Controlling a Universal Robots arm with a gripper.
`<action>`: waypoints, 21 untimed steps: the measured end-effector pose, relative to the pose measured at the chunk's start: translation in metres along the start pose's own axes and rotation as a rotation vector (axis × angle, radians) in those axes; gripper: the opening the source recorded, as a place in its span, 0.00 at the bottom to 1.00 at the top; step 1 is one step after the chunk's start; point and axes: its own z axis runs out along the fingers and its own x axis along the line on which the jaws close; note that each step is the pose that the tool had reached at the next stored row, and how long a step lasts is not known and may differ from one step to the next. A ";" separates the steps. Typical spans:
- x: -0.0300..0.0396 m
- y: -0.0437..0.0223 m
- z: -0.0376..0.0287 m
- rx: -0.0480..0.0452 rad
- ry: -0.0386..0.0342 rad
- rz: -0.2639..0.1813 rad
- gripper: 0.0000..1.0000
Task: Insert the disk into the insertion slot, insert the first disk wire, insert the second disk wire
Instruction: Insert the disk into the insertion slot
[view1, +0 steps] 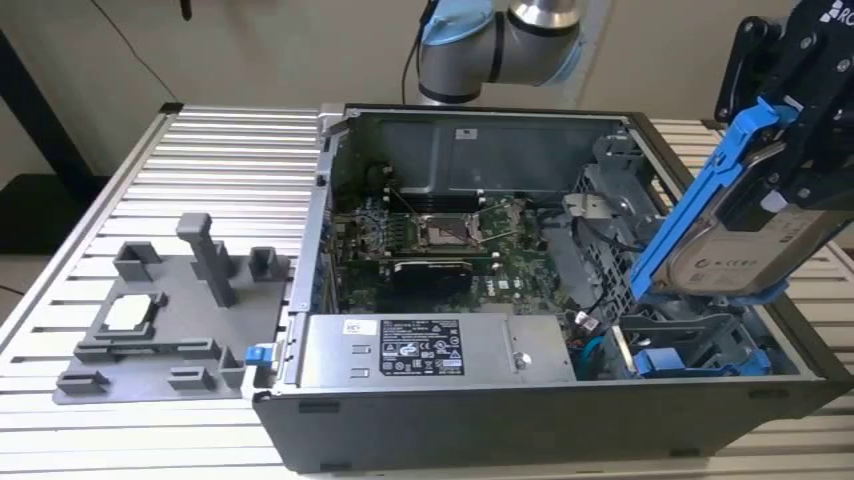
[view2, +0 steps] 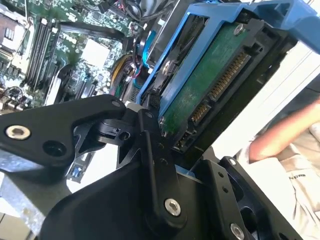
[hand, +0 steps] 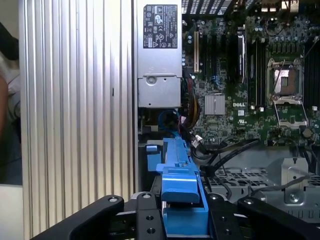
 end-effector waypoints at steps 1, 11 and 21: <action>0.0000 -0.0003 0.0007 0.0000 0.0001 0.000 0.33; 0.0000 -0.0042 0.0077 0.0000 0.0001 -0.002 0.33; 0.0004 -0.0074 0.0180 0.0000 0.0002 -0.004 0.33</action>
